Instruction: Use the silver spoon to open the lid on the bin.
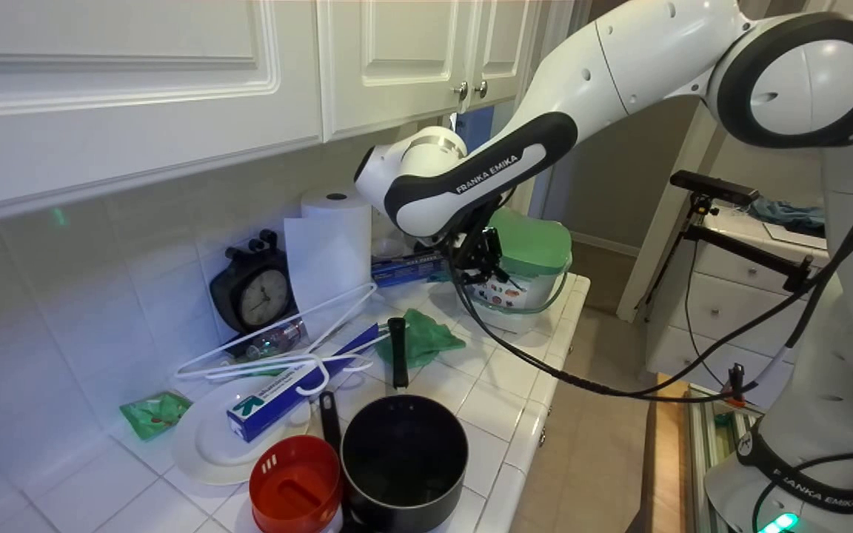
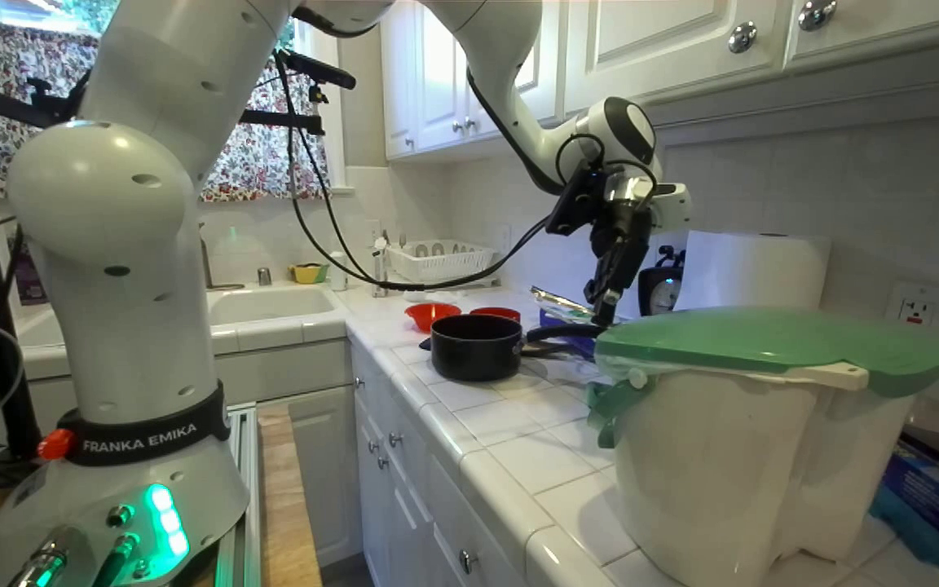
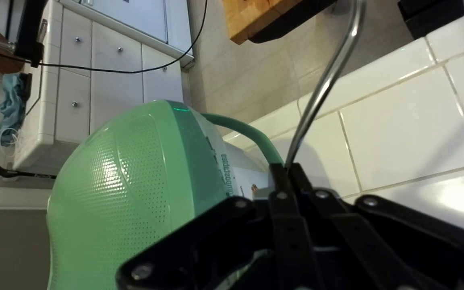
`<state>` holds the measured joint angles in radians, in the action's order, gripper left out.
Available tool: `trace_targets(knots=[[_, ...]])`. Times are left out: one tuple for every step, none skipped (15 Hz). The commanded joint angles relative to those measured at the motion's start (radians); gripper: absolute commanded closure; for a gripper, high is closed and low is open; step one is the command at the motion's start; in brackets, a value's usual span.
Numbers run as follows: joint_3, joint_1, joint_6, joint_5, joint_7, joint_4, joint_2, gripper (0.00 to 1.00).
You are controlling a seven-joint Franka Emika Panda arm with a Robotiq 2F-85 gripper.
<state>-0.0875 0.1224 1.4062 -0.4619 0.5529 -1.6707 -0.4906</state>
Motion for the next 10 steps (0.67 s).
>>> trace_targets(knots=[[0.001, 0.005, -0.068, -0.037, -0.058, 0.039, -0.027, 0.96], [0.001, 0.005, -0.078, -0.042, -0.066, 0.039, -0.028, 0.96], [0.002, 0.006, -0.089, -0.046, -0.075, 0.040, -0.029, 0.96], [0.002, 0.007, -0.100, -0.053, -0.083, 0.041, -0.030, 0.96], [0.003, 0.007, -0.105, -0.061, -0.089, 0.041, -0.031, 0.96], [0.003, 0.006, -0.107, -0.066, -0.092, 0.041, -0.033, 0.96], [0.004, 0.006, -0.109, -0.074, -0.093, 0.040, -0.033, 0.96], [0.005, 0.005, -0.107, -0.078, -0.097, 0.039, -0.033, 0.96], [0.005, 0.005, -0.106, -0.081, -0.100, 0.038, -0.032, 0.96], [0.006, 0.005, -0.106, -0.084, -0.102, 0.038, -0.032, 0.96]])
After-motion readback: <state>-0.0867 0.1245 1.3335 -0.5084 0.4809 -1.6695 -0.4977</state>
